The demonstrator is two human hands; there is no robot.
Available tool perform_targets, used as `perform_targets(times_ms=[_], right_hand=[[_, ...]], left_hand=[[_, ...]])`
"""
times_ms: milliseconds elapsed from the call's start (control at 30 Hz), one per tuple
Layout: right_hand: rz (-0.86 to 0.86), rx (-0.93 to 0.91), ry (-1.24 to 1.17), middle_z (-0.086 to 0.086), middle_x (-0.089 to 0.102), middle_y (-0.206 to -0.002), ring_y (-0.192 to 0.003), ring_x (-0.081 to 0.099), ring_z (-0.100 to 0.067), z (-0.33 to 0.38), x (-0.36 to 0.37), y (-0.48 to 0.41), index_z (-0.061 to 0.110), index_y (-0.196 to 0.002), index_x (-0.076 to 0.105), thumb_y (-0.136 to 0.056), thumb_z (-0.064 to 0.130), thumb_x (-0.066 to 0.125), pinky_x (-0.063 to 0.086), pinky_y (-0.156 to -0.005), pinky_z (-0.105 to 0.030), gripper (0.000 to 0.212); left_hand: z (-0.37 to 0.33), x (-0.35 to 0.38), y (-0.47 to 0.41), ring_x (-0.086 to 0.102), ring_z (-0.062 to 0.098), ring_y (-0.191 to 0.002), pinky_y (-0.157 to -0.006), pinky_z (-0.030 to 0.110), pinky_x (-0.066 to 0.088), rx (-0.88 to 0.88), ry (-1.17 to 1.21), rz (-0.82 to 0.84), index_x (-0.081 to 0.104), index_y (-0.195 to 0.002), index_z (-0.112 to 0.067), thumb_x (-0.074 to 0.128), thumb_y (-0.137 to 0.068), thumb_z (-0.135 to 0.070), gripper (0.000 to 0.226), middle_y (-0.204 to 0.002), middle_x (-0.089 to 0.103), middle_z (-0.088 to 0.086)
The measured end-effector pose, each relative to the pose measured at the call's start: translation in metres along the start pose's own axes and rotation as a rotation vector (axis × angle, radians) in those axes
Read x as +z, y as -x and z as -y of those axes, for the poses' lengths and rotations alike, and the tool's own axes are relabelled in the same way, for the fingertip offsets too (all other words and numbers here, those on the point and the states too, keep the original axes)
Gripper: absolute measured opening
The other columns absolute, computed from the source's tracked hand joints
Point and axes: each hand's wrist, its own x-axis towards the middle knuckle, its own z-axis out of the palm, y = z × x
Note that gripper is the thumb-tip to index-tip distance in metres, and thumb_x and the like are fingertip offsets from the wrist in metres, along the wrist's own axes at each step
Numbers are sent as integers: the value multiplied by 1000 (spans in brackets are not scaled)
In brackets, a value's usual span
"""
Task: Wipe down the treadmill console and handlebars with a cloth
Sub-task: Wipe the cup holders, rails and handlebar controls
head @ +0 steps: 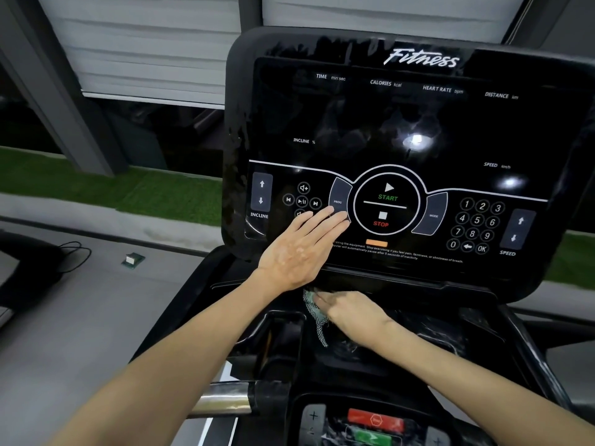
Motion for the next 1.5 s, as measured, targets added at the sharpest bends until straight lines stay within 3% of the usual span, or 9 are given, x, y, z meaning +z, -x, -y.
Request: perform_targets(times_ms=[200,367,500,633,767,1000,1233,1367,1500], right_hand=[[116,-55,2,-9,26,-157,-133,43,-29,-5,1,10,12,-148,31,-95,1,41,44,-100,-43,55],[219,-217,-292,2,33,-154,-141,33,-20,6,-1,41,18,-142,46,-96,12,34,32,-112,-41,48],[174,-141,-212,-11,48,-144,-130,48,-30,-5,-5,32,12,-139,49,-96,5,46,44,-102,-42,44],[-18,-31,54,-3,64,-117,-93,66,-16,-15,9,18,7,-121,62,-78,12,69,55,-80,-25,44],[-4,-9,-23,-9,36,-149,-126,48,-27,-16,15,19,5,-144,33,-89,-3,43,45,-101,-38,57],[217,-217,-471,7,47,-145,-139,34,-7,-7,-1,51,21,-130,60,-86,-7,52,36,-110,-44,53],[94,-108,-393,-7,38,-152,-144,28,-27,-12,5,20,8,-135,54,-86,-13,44,33,-112,-44,54],[-66,-108,-395,-3,48,-145,-139,38,-26,-12,25,25,10,-128,61,-71,-19,48,47,-99,-51,65],[43,-205,-637,1,55,-137,-138,37,-11,-9,23,46,12,-118,69,-73,-21,49,39,-110,-43,59]], left_hand=[[0,1,1,33,23,-143,-117,38,23,-1,9,0,38,-148,-10,44,-99,-18,50,-155,38,6],[0,1,0,33,23,-143,-117,38,22,-2,4,-10,39,-147,-9,44,-99,-18,49,-154,39,6],[1,1,0,33,23,-143,-117,38,22,-1,8,-3,40,-147,-9,44,-99,-18,49,-154,39,6],[-1,0,0,37,25,-141,-115,39,27,2,12,2,42,-145,-8,43,-99,-18,47,-153,41,7],[0,0,0,37,25,-141,-115,40,27,2,19,6,43,-145,-8,41,-100,-18,46,-153,41,7],[0,0,0,35,24,-141,-115,39,27,3,24,3,43,-144,-8,41,-99,-17,47,-152,42,8],[-1,1,0,37,26,-141,-115,40,27,-1,27,7,43,-144,-8,43,-99,-16,46,-152,42,8],[-1,-1,0,36,26,-141,-115,40,27,-8,17,14,43,-144,-7,43,-99,-17,46,-152,42,8],[0,-1,-1,37,26,-141,-115,40,26,-12,30,18,44,-143,-7,41,-99,-16,45,-151,43,8]])
